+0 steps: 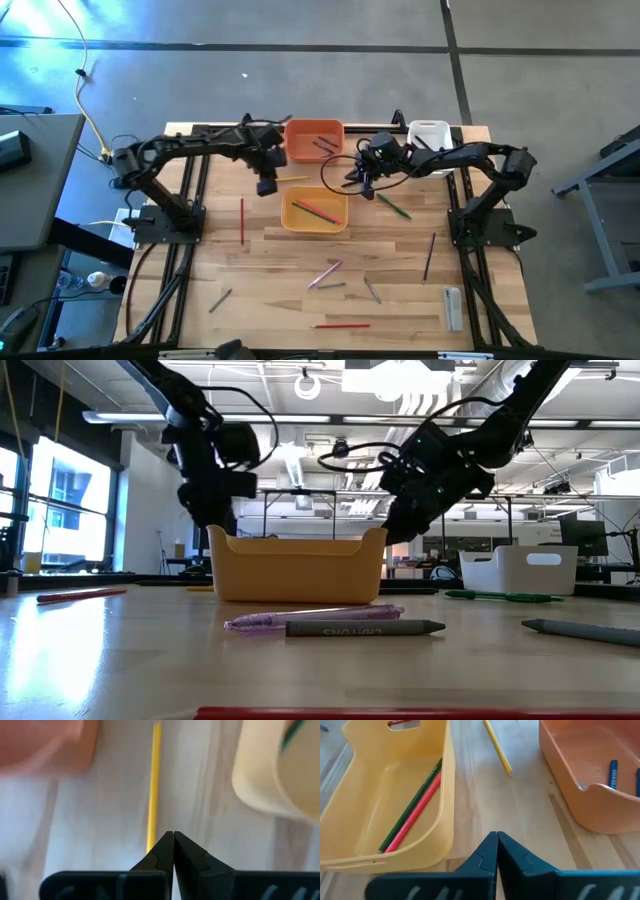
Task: Sort crayons/erasers/pens/pencils in bins
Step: Put the yellow pencil into the yellow bin
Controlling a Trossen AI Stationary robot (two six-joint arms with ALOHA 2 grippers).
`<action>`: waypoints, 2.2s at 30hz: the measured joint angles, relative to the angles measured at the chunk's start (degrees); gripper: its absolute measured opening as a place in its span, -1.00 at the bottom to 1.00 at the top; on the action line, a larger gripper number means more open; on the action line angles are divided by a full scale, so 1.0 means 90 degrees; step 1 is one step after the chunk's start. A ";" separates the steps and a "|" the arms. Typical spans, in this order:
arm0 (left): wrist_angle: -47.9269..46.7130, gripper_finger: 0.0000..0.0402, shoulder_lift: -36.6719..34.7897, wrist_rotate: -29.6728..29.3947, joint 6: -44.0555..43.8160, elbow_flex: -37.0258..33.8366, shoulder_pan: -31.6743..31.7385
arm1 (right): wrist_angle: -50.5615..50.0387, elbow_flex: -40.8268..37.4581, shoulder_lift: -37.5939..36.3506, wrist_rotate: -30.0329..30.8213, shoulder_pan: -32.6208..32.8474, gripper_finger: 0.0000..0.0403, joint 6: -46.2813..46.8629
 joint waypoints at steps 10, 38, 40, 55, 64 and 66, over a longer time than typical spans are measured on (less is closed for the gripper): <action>0.0253 -0.68 0.0330 0.0065 -0.0011 -0.0436 0.0370 | 0.0159 0.0098 -0.0002 0.0000 0.0002 -1.00 -0.0023; -0.0739 -0.99 0.0776 -0.0045 -0.1569 -0.0459 -0.0289 | 0.0051 0.0106 -0.0007 0.0005 0.0007 -1.00 -0.0243; -0.1071 -0.99 0.0645 0.0078 -0.1793 -0.0577 -0.0464 | -0.0012 0.0106 -0.0008 0.0005 0.0007 -1.00 -0.0254; -0.0343 -0.99 -0.0950 0.0655 -0.4636 -0.2152 -0.2258 | -0.0017 0.0106 -0.0009 0.0005 0.0007 -1.00 -0.0363; 0.0053 -1.00 -0.1033 0.0620 -0.5720 -0.2281 -0.3751 | -0.0012 0.0106 -0.0009 0.0005 0.0007 -1.00 -0.0360; 0.0112 -1.00 -0.1033 0.0589 -0.5937 -0.2281 -0.4062 | -0.0012 0.0106 -0.0009 0.0005 0.0007 -1.00 -0.0356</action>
